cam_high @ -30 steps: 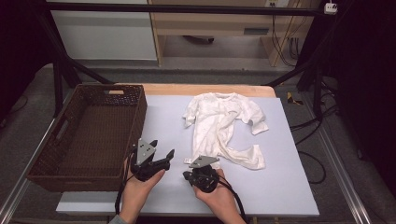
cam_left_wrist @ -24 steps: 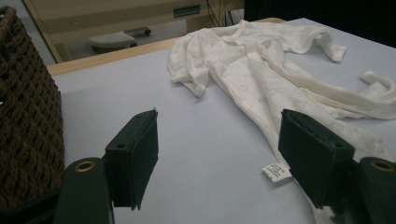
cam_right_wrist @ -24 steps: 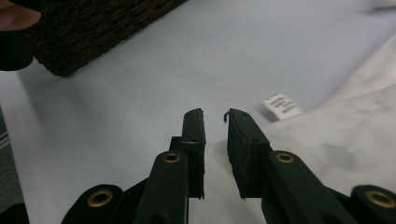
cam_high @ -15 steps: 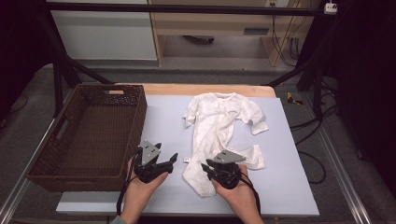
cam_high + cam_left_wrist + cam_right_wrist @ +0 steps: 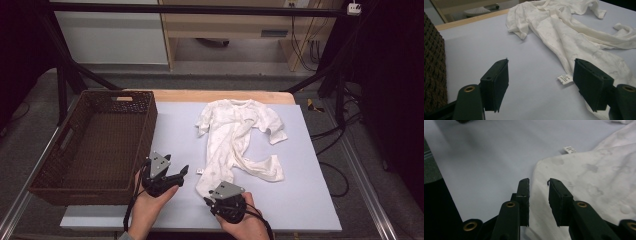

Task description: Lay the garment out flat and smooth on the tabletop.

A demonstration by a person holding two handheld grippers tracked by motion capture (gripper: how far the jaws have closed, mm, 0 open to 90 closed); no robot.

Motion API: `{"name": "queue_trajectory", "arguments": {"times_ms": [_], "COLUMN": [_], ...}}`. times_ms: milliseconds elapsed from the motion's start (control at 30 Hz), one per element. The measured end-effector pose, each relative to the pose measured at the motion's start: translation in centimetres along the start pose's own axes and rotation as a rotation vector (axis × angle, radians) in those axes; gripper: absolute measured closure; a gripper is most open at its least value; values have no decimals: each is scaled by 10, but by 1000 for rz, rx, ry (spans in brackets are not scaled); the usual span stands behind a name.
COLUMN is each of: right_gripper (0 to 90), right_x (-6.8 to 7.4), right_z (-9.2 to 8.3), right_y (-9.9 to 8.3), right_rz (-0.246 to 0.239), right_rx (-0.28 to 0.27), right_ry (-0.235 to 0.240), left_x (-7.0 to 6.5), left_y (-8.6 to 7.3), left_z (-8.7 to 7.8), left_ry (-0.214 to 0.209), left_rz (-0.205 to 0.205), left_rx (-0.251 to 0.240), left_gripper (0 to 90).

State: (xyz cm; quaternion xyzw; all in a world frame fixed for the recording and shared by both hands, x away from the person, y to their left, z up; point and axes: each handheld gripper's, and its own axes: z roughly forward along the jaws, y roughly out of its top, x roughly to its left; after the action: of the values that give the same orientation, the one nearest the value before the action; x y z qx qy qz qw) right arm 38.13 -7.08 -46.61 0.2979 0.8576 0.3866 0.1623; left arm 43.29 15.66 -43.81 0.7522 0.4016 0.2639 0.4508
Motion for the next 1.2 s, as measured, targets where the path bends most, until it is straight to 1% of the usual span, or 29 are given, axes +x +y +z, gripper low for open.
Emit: {"name": "queue_trajectory", "arguments": {"times_ms": [100, 167, 233, 267, 333, 400, 433, 467, 500, 600, 700, 800, 867, 933, 1067, 1133, 1200], "right_gripper": [684, 652, 652, 664, 748, 854, 870, 876, 880, 886, 890, 893, 895, 896, 896, 896, 896], "right_x": [3, 4, 5, 4, 3, 0, -1, -4, -6, -18, -31, -40, -43, -39, -22, -13, -6], "right_z": [7, 10, 13, 14, 16, 15, 13, 11, 9, 1, -5, -8, -8, -7, 0, 5, 10], "right_y": [-1, -2, -2, -2, -2, -2, -1, -1, -1, -3, -8, -12, -13, -12, -5, 1, 6], "right_rz": [-7, -10, -16, -13, -14, 0, 13, 20, 37, 78, 117, 149, 179, 185, 181, 171, 177], "right_rx": [21, 30, 45, 49, 55, 50, 43, 39, 31, 15, 12, 14, 9, 9, -8, -12, -27], "right_ry": [-7, -7, -17, -17, -28, -28, -22, -21, -21, -33, -48, -48, -15, 11, 84, 112, 135], "left_x": [0, 1, 1, 1, 1, 1, 1, 1, 1, 1, 1, 0, 0, 0, 2, 3, 5], "left_y": [0, 0, 0, 0, 0, 0, 0, 0, 0, 0, -1, -1, -1, -1, -1, -1, 0], "left_z": [0, 1, 1, 1, 1, 1, 1, 1, 1, 1, 2, 3, 3, 3, 2, 1, 0], "left_ry": [0, -1, 0, 0, -1, -1, -1, -2, -1, -3, -6, -7, -8, -8, -3, 1, 4], "left_rz": [-2, -4, -5, -5, -6, -4, -4, -4, -5, -4, -4, -3, -3, -4, -9, -10, -14], "left_rx": [-2, 0, 1, 1, -1, 2, 2, 2, 2, 4, 6, 10, 10, 10, 8, 4, 0], "left_gripper": [279, 278, 277, 277, 276, 276, 276, 276, 276, 276, 276, 276, 275, 275, 275, 275, 276]}}
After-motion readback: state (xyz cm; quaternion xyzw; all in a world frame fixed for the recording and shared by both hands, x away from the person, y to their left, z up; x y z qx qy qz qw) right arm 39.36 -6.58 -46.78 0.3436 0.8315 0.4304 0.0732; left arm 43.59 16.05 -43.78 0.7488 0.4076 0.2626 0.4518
